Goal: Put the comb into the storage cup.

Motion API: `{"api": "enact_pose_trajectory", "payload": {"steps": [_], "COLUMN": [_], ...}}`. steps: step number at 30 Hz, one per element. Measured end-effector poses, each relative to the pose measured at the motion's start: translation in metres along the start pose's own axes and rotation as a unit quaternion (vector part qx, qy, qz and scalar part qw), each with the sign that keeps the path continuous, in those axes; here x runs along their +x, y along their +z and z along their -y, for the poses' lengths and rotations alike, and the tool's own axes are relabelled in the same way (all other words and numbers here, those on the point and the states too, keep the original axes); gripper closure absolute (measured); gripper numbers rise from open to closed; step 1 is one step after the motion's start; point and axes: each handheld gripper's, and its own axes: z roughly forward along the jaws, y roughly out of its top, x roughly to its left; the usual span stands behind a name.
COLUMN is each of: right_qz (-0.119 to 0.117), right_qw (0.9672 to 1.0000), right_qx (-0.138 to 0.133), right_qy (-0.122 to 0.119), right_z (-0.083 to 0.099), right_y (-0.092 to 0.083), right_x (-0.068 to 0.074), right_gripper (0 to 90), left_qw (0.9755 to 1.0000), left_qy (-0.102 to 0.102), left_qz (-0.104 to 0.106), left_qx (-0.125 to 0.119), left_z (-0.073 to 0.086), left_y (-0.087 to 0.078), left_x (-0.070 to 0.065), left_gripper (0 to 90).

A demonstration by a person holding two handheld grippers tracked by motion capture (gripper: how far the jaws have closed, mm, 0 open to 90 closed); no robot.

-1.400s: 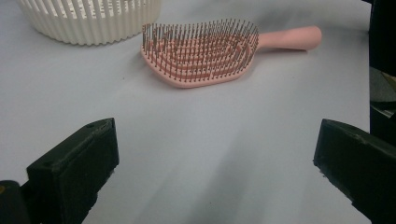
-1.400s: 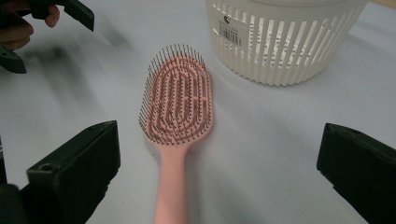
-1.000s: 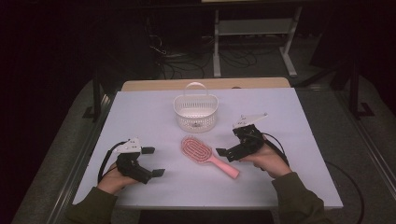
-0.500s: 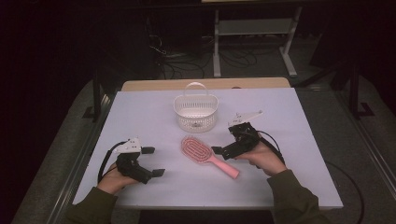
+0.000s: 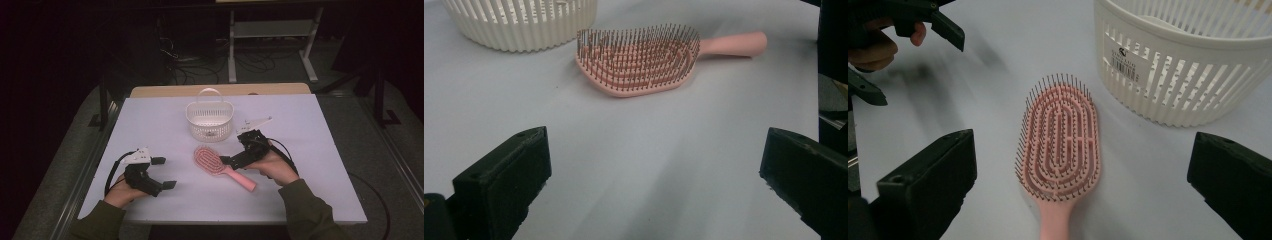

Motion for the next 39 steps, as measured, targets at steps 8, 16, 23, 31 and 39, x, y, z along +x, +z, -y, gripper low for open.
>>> {"api": "enact_pose_trajectory", "payload": {"steps": [8, 16, 23, 31, 39], "right_qz": [0.001, 0.005, 0.01, 0.011, 0.009], "right_qw": [1.0, 0.9997, 0.9994, 0.9985, 0.9969], "right_qx": [0.004, 0.022, 0.032, 0.053, 0.078], "right_qy": [-0.006, -0.007, -0.008, -0.012, -0.012], "right_z": [-0.006, -0.005, -0.003, -0.001, 0.001], "right_y": [0.009, 0.016, 0.018, 0.022, 0.026], "right_x": [0.003, 0.006, 0.006, 0.007, 0.009], "right_gripper": [0.0, 0.0, 0.0, 0.0, 0.0], "left_qw": [1.0, 1.0, 1.0, 1.0, 1.0], "left_qy": [0.002, 0.002, 0.003, 0.001, 0.002], "left_qz": [0.001, 0.001, 0.0, 0.002, 0.003], "left_qx": [0.001, 0.0, 0.001, 0.001, 0.002], "left_z": [0.0, 0.0, 0.0, 0.0, 0.0], "left_y": [0.0, 0.0, 0.0, 0.0, 0.0], "left_x": [-0.001, 0.0, 0.0, 0.0, 0.0], "left_gripper": [0.0, 0.0, 0.0, 0.0, 0.0]}}
